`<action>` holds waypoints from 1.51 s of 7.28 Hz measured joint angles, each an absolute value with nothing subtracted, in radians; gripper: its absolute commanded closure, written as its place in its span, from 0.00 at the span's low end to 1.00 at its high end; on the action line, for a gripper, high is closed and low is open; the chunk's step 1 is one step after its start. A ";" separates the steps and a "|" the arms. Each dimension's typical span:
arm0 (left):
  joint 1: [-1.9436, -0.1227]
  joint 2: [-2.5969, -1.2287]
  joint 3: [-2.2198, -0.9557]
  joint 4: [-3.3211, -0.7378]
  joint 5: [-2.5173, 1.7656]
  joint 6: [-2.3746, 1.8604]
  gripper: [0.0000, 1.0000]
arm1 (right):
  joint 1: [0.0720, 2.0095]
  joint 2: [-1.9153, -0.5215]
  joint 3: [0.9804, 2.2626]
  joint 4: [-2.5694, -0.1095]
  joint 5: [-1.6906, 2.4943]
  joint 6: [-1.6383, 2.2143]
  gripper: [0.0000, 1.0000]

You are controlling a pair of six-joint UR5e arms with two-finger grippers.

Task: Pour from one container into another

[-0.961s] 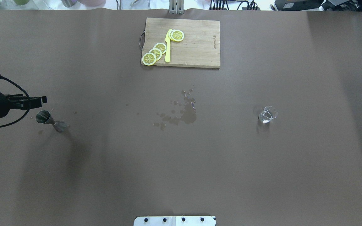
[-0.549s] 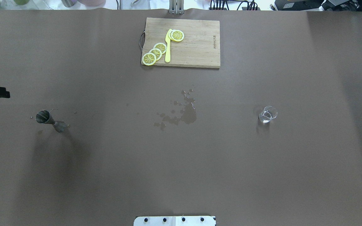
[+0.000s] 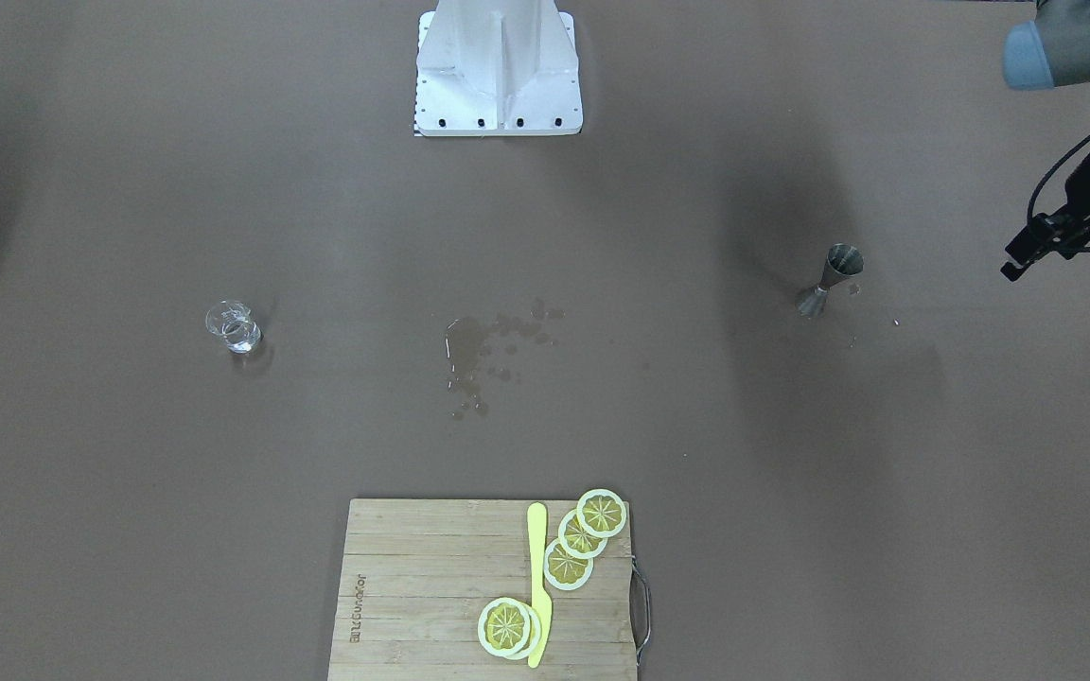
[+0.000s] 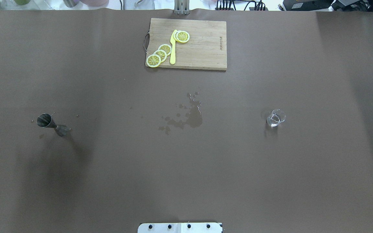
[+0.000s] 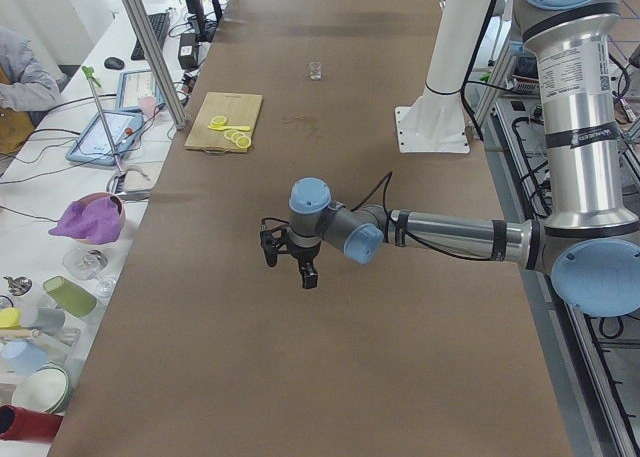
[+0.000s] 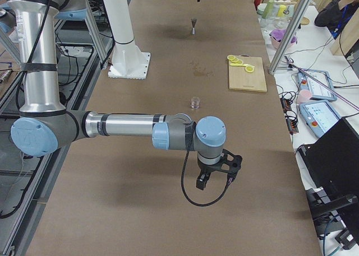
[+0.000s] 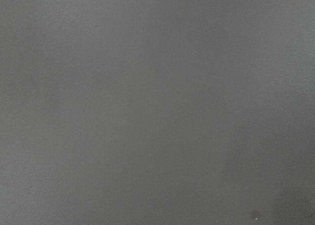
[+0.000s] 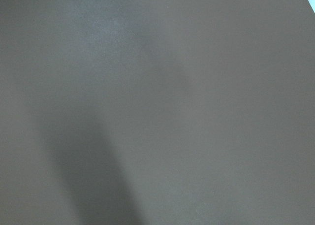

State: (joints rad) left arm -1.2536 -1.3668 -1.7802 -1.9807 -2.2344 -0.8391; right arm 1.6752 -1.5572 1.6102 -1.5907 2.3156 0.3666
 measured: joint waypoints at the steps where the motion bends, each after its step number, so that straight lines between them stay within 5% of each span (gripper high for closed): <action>1: -1.315 -1.352 -1.759 -1.942 -2.265 -0.720 0.01 | 1.675 -1.558 1.611 -1.591 2.317 0.367 0.00; 7: -1.580 -1.329 -1.683 -1.708 -2.387 -0.108 0.01 | 1.675 -1.549 1.617 -1.618 2.322 0.367 0.00; 11: -1.604 -1.412 -1.750 -1.473 -2.414 -0.053 0.01 | 1.676 -1.549 1.617 -1.620 2.322 0.367 0.00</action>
